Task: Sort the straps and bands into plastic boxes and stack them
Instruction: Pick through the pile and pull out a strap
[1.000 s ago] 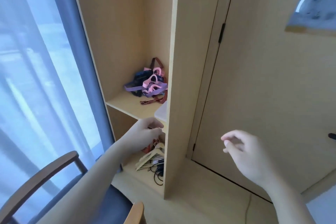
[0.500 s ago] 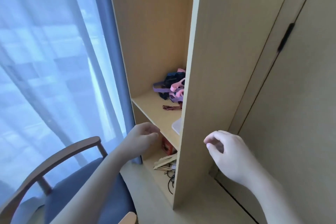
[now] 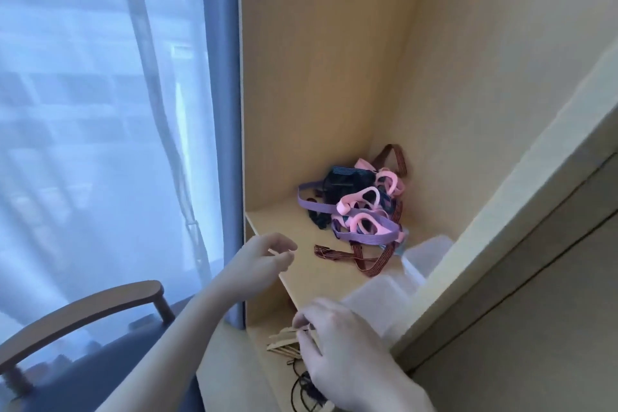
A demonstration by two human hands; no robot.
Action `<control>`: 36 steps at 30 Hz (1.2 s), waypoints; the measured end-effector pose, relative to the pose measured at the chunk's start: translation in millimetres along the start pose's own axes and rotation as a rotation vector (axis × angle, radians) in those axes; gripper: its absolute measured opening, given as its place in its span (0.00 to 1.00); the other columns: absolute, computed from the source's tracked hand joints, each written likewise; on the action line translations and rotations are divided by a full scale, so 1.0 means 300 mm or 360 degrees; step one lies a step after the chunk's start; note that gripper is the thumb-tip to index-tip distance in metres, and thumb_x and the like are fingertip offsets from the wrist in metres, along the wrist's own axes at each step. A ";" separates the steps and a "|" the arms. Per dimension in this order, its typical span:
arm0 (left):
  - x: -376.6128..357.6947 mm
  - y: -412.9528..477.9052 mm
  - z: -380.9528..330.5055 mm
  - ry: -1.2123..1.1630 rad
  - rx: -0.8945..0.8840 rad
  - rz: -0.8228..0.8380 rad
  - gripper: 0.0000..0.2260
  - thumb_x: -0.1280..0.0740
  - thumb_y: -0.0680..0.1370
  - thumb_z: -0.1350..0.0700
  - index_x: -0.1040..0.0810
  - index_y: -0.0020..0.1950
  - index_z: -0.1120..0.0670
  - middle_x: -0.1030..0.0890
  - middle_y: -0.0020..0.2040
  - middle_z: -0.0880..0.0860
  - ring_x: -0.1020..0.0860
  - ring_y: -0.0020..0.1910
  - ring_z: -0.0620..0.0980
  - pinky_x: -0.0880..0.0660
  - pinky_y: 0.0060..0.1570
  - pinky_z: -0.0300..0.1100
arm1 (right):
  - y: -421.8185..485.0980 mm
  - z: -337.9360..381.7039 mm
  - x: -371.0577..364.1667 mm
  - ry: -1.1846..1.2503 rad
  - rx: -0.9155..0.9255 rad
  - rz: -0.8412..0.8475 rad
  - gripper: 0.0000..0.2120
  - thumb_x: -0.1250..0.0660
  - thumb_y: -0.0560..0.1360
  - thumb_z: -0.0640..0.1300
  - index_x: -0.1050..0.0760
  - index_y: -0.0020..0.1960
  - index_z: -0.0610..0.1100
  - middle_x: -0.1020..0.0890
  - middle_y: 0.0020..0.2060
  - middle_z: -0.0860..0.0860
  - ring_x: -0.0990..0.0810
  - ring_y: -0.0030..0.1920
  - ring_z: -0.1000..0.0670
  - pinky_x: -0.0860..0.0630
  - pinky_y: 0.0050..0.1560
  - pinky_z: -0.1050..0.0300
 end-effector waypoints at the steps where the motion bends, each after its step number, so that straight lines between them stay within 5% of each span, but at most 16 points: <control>1: 0.026 0.044 0.000 -0.0003 0.0007 0.0004 0.08 0.36 0.82 0.56 0.20 0.58 0.50 0.18 0.53 0.47 0.18 0.50 0.44 0.23 0.55 0.42 | 0.052 -0.007 0.009 -0.0013 -0.0013 -0.0011 0.09 0.43 0.79 0.52 0.26 0.53 0.53 0.25 0.51 0.59 0.28 0.50 0.57 0.32 0.47 0.61; 7: 0.112 0.190 0.026 0.0045 0.0009 0.0038 0.08 0.35 0.81 0.56 0.20 0.59 0.51 0.18 0.54 0.47 0.19 0.53 0.47 0.23 0.58 0.46 | 0.249 -0.064 0.039 -0.0044 -0.0210 -0.0123 0.07 0.42 0.80 0.50 0.26 0.54 0.53 0.25 0.53 0.58 0.26 0.54 0.55 0.29 0.49 0.58; 13: -0.009 0.170 0.166 -0.0058 0.0010 0.0172 0.06 0.35 0.81 0.53 0.20 0.55 0.44 0.18 0.52 0.43 0.20 0.50 0.39 0.22 0.56 0.44 | 0.281 -0.146 -0.010 0.0025 -0.0394 -0.0307 0.17 0.41 0.80 0.51 0.36 0.68 0.56 0.32 0.62 0.63 0.25 0.54 0.55 0.30 0.49 0.59; 17: -0.082 0.248 0.195 -0.0109 0.0066 0.0331 0.07 0.35 0.81 0.54 0.20 0.54 0.44 0.18 0.50 0.47 0.18 0.47 0.52 0.20 0.49 0.52 | 0.229 -0.225 -0.065 0.0060 -0.0616 -0.0315 0.21 0.40 0.79 0.53 0.40 0.71 0.57 0.36 0.62 0.64 0.27 0.57 0.57 0.28 0.52 0.60; 21: -0.123 0.385 0.161 -0.0217 0.0031 0.0382 0.08 0.35 0.76 0.51 0.19 0.53 0.45 0.16 0.47 0.48 0.19 0.47 0.58 0.21 0.50 0.57 | 0.244 -0.314 -0.109 0.0011 -0.0845 -0.0250 0.22 0.41 0.79 0.54 0.40 0.71 0.57 0.38 0.64 0.64 0.27 0.61 0.58 0.30 0.53 0.63; 27: -0.154 0.654 0.178 -0.0030 -0.0089 0.0601 0.08 0.35 0.79 0.56 0.20 0.50 0.44 0.18 0.45 0.40 0.19 0.45 0.47 0.24 0.43 0.40 | 0.407 -0.383 -0.163 0.0099 -0.1078 -0.0246 0.20 0.41 0.78 0.54 0.38 0.69 0.57 0.37 0.62 0.64 0.27 0.61 0.59 0.29 0.54 0.63; 36: -0.201 0.878 0.200 0.0128 -0.0200 0.1032 0.09 0.36 0.77 0.59 0.20 0.47 0.46 0.18 0.44 0.45 0.19 0.44 0.50 0.22 0.50 0.48 | 0.532 -0.522 -0.062 0.0214 -0.1410 -0.0683 0.12 0.36 0.78 0.49 0.29 0.61 0.54 0.29 0.55 0.62 0.26 0.55 0.60 0.29 0.51 0.64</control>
Point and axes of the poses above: each hand's wrist, its own y-axis towards the middle knuckle, its own x-axis out of the back of the hand, z = x × y, the point moved 10 cm from there along y, towards the middle knuckle
